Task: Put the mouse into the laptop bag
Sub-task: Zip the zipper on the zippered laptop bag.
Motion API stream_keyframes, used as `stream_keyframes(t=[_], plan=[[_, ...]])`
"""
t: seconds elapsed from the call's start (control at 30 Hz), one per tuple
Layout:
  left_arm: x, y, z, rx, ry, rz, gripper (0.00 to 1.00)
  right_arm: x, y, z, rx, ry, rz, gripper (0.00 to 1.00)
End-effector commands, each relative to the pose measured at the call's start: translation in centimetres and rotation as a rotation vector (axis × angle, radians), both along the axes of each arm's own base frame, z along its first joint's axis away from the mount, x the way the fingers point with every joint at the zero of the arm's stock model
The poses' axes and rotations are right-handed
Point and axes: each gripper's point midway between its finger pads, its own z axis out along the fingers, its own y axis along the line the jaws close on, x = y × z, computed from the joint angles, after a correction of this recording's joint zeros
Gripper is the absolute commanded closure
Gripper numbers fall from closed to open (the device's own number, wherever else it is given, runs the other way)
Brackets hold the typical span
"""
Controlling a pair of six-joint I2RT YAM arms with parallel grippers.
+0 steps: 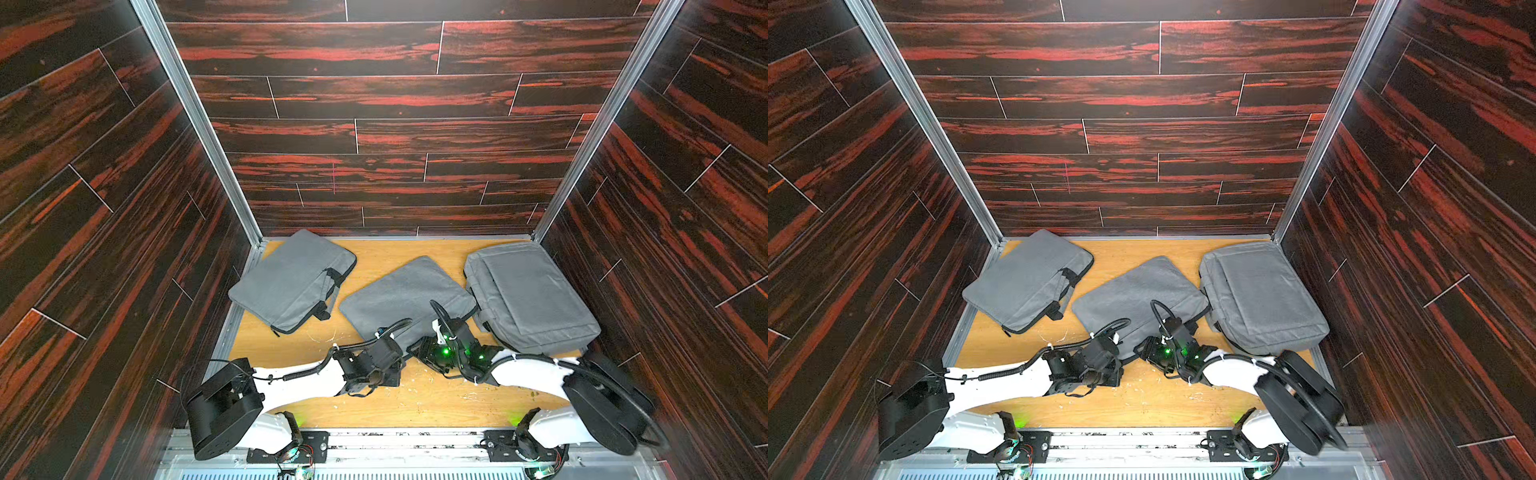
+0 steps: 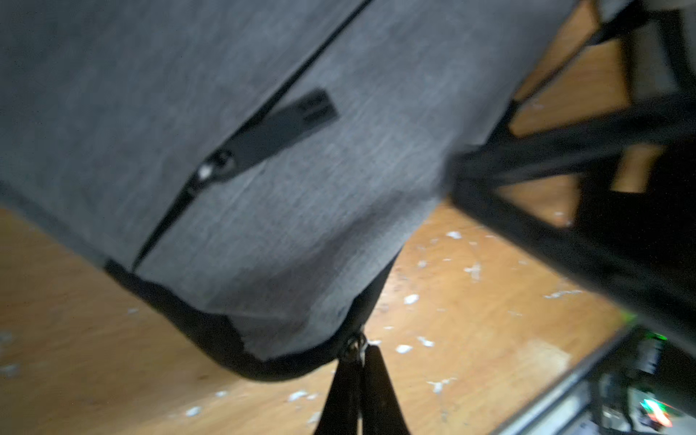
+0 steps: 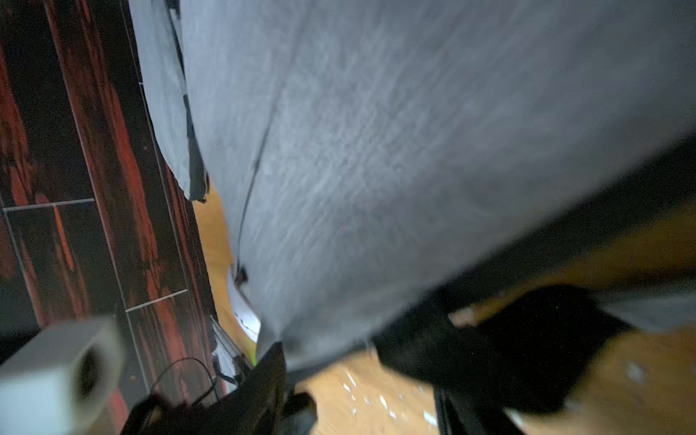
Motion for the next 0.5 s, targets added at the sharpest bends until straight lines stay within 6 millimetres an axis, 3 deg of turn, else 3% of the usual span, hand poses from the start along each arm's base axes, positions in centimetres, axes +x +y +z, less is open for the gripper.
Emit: stream_keyframes(t=[0.0,0.03,0.13,0.17,0.47], plan=[[0.7,-1.5,2.1,-0.066,-0.041,0.0,1.0,0.2,0.8,-0.1,0.059,0.01,-0.019,0.46],[0.7,-1.5,2.2,-0.065,-0.043,-0.001,1.0,0.1,0.7,-0.1,0.063,0.009,-0.019,0.53],[0.7,-0.9,2.0,-0.044,-0.049,0.003,1.0,0.2,-0.3,0.0,0.07,0.011,-0.027,0.92],[0.6,-0.6,1.8,-0.036,-0.05,0.003,1.0,0.2,-0.8,0.1,0.067,0.012,-0.031,1.0],[0.0,2.8,-0.9,0.084,-0.056,0.031,1.0,2.6,-7.1,2.1,-0.044,0.014,-0.015,1.0]])
